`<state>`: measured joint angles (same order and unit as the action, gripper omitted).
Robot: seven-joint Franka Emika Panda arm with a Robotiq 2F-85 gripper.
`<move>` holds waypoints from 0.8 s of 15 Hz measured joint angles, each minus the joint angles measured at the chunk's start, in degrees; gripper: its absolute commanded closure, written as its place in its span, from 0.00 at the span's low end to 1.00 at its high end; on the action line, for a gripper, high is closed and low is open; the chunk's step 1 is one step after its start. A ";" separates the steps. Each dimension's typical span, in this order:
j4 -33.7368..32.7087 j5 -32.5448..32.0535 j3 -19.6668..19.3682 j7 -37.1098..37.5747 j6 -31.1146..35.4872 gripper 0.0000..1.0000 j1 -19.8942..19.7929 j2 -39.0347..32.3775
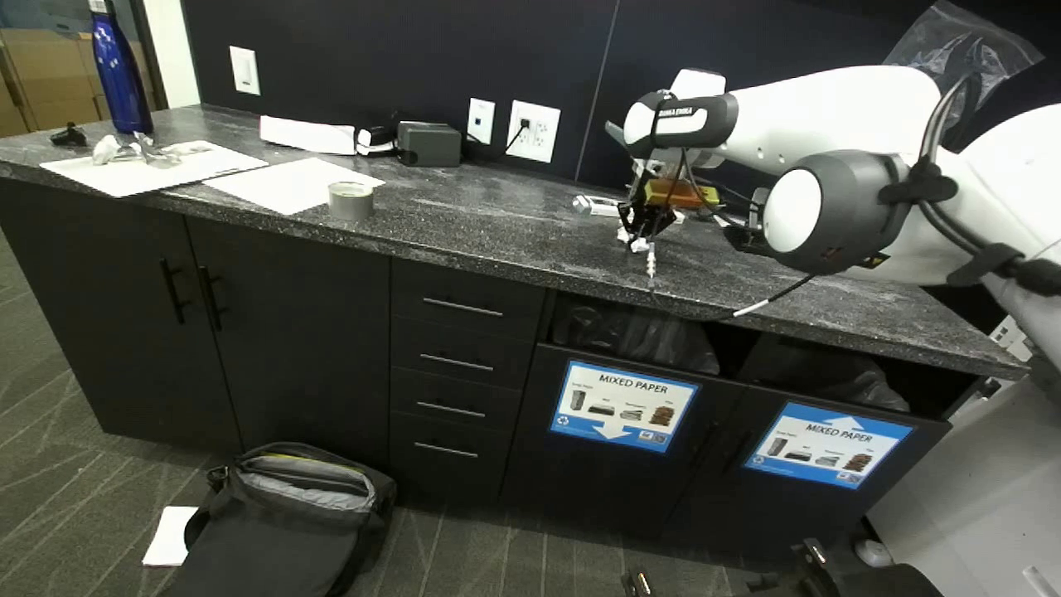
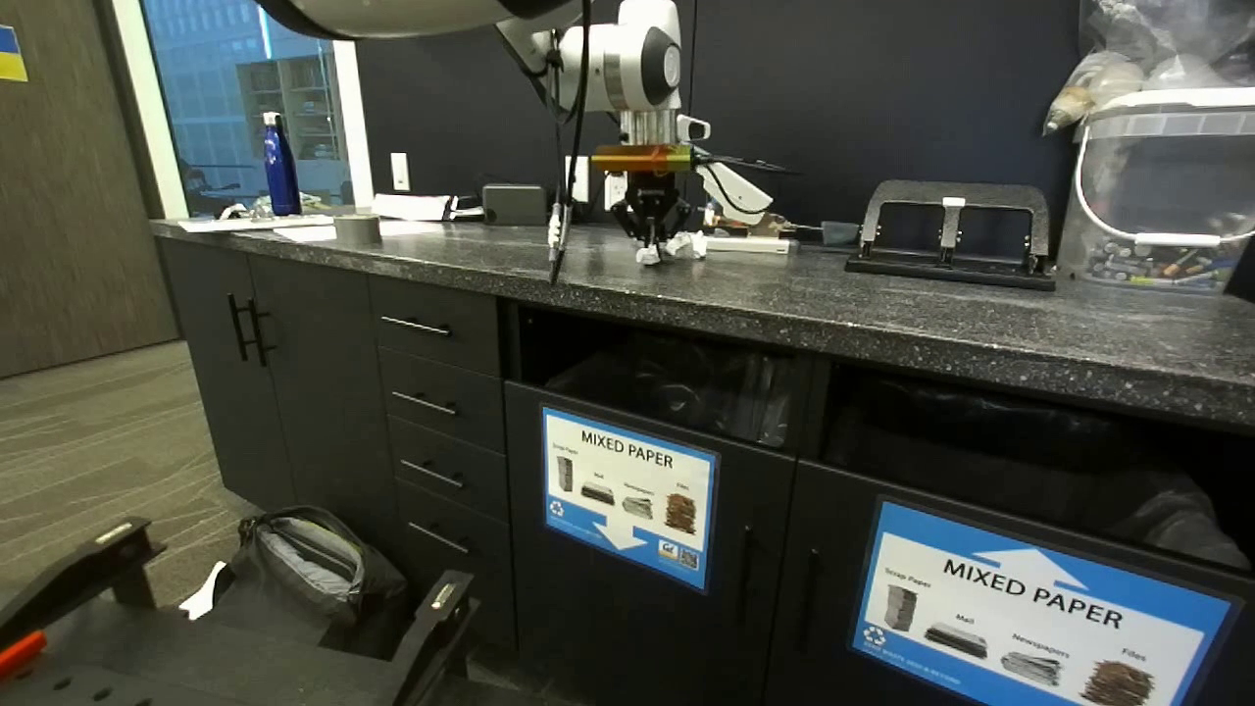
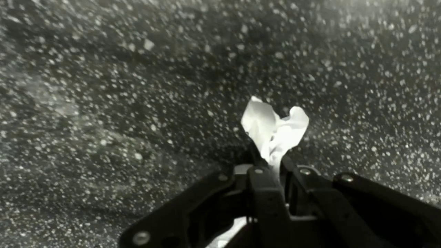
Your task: Put all the white pieces of paper in the left bin
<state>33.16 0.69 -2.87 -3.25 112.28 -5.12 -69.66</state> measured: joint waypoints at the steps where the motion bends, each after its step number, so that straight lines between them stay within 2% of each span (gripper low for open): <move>1: 0.67 0.04 0.21 -1.88 -2.51 0.86 -0.91 0.79; 7: 8.18 -0.11 0.07 -12.85 -18.18 0.86 -6.61 6.83; 12: 19.50 -1.21 -0.13 -24.32 -25.39 0.87 -10.04 13.29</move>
<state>52.66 -0.52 -3.01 -27.56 86.88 -15.16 -56.37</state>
